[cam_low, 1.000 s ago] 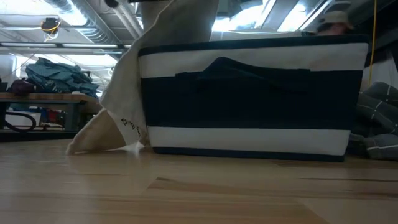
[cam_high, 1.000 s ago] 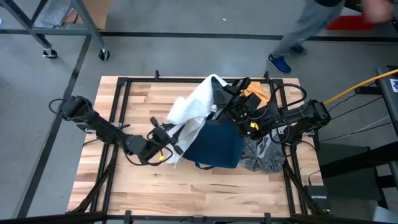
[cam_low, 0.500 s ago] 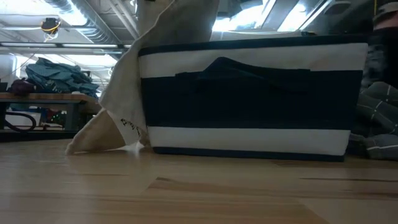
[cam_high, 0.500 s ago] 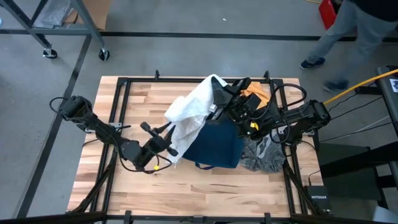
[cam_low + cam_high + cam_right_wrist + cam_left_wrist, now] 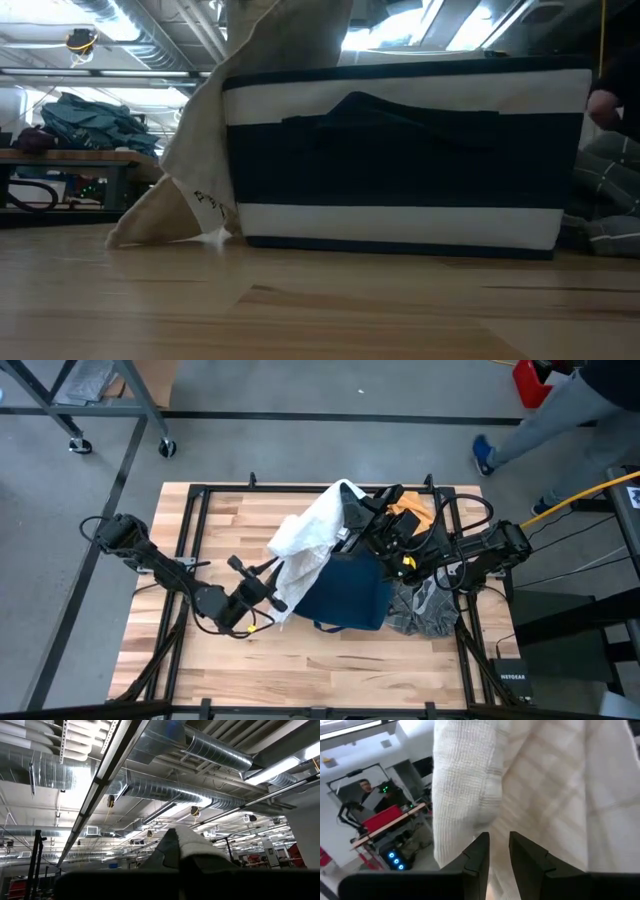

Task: Fold towel
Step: Fold the white patterned towel

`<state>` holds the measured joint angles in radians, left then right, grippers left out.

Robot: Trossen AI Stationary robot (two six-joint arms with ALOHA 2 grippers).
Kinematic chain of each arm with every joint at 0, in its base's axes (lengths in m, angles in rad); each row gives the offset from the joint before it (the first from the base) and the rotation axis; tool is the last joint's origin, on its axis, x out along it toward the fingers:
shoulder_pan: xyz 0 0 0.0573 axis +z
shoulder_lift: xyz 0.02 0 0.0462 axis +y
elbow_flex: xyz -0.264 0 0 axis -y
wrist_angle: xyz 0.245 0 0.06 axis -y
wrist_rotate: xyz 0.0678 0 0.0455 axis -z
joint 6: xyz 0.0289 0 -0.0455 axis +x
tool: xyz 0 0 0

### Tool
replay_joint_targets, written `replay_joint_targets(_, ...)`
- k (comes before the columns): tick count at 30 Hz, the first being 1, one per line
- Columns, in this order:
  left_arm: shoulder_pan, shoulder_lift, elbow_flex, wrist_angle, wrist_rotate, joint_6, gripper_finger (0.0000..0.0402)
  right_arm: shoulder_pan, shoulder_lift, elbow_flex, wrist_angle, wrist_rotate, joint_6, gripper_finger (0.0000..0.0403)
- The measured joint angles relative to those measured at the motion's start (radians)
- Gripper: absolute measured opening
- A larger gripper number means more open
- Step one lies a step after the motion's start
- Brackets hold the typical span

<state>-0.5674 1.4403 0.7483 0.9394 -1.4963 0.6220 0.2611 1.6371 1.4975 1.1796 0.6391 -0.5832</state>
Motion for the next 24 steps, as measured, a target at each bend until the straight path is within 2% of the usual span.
replay_joint_targets(10,0.057,0.000,0.000,0.037,-0.007,-0.037,0.0067,0.000,0.000,0.000,-0.001,0.000,-0.002,0.0001)
replay_joint_targets(20,0.016,0.000,0.001,0.064,0.005,0.016,0.0068,0.000,0.000,0.000,-0.001,0.000,-0.009,0.0001)
replay_joint_targets(24,0.019,0.000,0.001,0.066,0.047,0.045,0.0079,0.000,0.000,0.000,-0.001,0.000,-0.010,0.0001)
